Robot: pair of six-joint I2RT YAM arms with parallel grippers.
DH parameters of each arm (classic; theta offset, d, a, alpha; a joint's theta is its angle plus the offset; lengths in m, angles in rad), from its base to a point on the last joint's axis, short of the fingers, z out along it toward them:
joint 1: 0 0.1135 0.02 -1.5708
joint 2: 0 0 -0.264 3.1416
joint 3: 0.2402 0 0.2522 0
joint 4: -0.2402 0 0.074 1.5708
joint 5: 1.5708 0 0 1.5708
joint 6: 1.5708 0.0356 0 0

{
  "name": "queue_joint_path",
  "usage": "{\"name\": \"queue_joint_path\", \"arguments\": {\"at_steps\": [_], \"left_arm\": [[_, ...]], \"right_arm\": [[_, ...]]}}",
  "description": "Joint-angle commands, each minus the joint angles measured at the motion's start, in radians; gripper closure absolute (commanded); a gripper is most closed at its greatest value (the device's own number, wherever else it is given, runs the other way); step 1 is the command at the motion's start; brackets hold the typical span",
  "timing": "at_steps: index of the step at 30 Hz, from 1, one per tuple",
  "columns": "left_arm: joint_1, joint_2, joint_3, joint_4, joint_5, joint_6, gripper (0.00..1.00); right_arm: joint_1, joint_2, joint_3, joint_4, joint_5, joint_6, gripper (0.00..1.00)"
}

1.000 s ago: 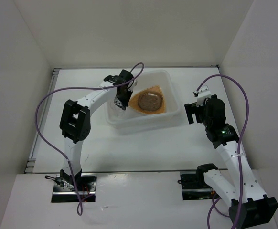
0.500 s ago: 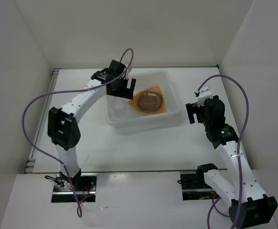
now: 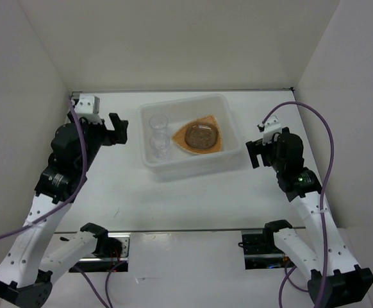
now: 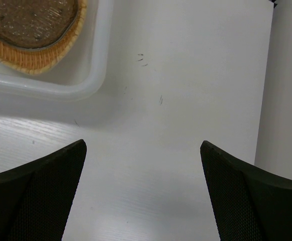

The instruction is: Place the mixed dishes into the plastic bin

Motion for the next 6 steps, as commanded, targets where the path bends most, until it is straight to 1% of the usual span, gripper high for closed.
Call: {"name": "queue_joint_path", "arguments": {"at_steps": [1, 2, 3, 4, 5, 6], "left_arm": [[0.018, -0.098, -0.106, 0.016, -0.128, 0.063, 0.00], [0.029, -0.143, -0.169, 0.030, -0.157, 0.063, 0.00], [0.029, -0.245, -0.204, 0.049, -0.240, 0.042, 0.00], [0.029, -0.304, -0.240, 0.094, -0.283, -0.007, 0.00], [0.029, -0.362, -0.308, 0.113, -0.323, -0.035, 0.00], [0.029, -0.473, -0.342, 0.128, -0.407, -0.063, 0.00]], "right_arm": [[0.007, -0.034, 0.016, 0.027, 0.001, -0.008, 0.01], [0.007, -0.034, 0.016, 0.027, 0.001, -0.008, 0.01], [0.007, -0.034, 0.007, 0.036, -0.008, -0.008, 0.01], [0.007, -0.034, 0.006, 0.036, -0.008, -0.008, 0.01], [0.007, -0.034, 0.006, 0.036, -0.008, -0.008, 0.01], [0.007, -0.034, 0.006, 0.036, -0.008, -0.008, 0.01]]}}
